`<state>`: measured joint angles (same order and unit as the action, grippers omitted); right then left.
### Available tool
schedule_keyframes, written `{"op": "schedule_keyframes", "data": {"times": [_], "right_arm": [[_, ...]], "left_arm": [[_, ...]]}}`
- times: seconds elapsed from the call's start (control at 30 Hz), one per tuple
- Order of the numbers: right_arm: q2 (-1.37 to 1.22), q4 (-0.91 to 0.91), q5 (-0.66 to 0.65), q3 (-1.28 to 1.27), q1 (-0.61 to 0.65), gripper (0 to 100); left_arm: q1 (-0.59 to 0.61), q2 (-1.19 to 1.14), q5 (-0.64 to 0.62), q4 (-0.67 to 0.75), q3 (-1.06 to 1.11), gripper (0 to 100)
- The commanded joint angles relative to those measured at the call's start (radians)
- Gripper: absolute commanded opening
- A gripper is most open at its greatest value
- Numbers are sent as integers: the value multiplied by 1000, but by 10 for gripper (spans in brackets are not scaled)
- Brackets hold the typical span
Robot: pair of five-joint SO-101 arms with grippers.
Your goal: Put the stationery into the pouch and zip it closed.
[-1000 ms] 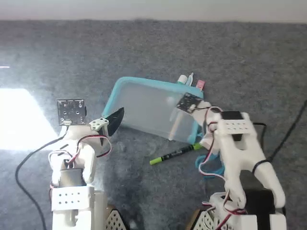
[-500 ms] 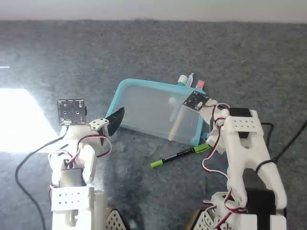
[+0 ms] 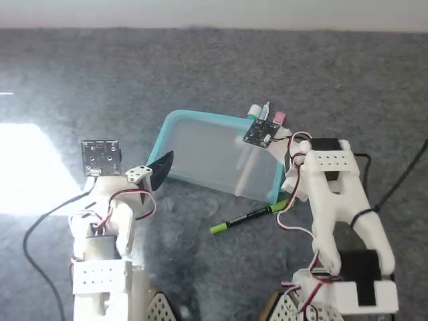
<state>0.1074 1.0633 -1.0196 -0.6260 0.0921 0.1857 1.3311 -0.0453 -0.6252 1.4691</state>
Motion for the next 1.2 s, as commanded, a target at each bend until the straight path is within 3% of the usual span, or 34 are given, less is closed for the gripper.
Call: {"op": "schedule_keyframes", "data": {"times": [0.0,0.37,0.77,0.83,1.17], "right_arm": [[-65,-51,-89,38,-50,299],[-222,-56,-130,106,-70,293],[-257,-73,-130,130,-65,9],[-257,-59,-126,146,-67,17],[-122,374,23,537,1,8]], "left_arm": [[5,15,8,26,-10,383],[5,14,9,28,-10,383],[5,12,9,28,-10,383],[5,12,9,28,-10,383],[5,15,9,25,-15,383]]}}
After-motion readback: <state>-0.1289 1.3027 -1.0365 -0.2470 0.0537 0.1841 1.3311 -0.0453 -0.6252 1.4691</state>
